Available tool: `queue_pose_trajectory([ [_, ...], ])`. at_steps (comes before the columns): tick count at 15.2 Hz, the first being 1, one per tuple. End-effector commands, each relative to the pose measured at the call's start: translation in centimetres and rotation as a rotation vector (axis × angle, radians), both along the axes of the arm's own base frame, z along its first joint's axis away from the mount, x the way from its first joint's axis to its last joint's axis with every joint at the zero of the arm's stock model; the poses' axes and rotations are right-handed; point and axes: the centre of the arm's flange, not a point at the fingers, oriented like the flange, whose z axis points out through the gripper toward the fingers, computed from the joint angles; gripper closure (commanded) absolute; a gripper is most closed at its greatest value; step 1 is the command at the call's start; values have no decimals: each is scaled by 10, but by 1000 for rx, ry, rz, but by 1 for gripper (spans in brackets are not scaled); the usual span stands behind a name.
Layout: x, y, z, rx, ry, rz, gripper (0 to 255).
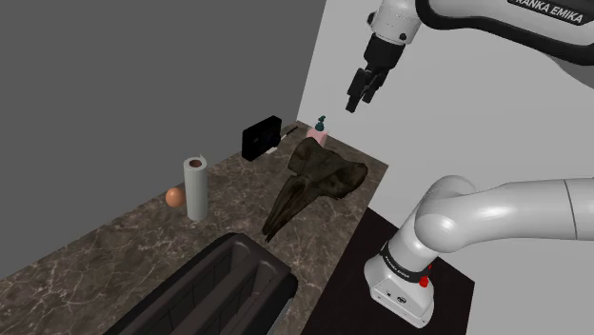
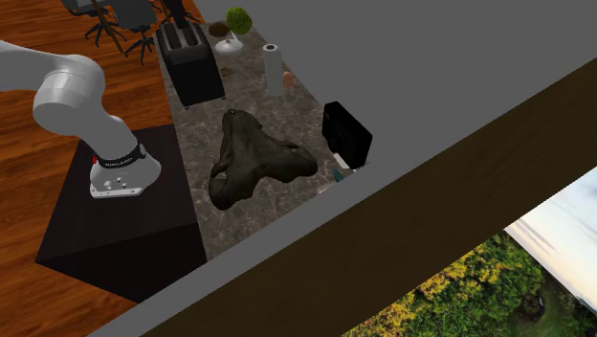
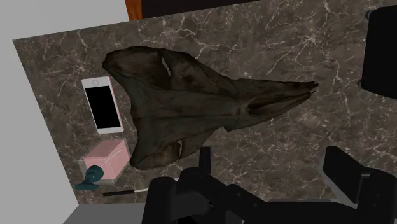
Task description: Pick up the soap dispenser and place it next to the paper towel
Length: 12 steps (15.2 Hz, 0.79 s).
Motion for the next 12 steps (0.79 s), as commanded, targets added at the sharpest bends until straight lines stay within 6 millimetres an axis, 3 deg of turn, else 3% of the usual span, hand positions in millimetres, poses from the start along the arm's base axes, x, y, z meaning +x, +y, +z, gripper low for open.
queue_pose_trajectory([
  [1, 0, 0, 0, 0, 0, 0, 0],
  [12, 96, -83, -71, -40, 34, -54, 0],
])
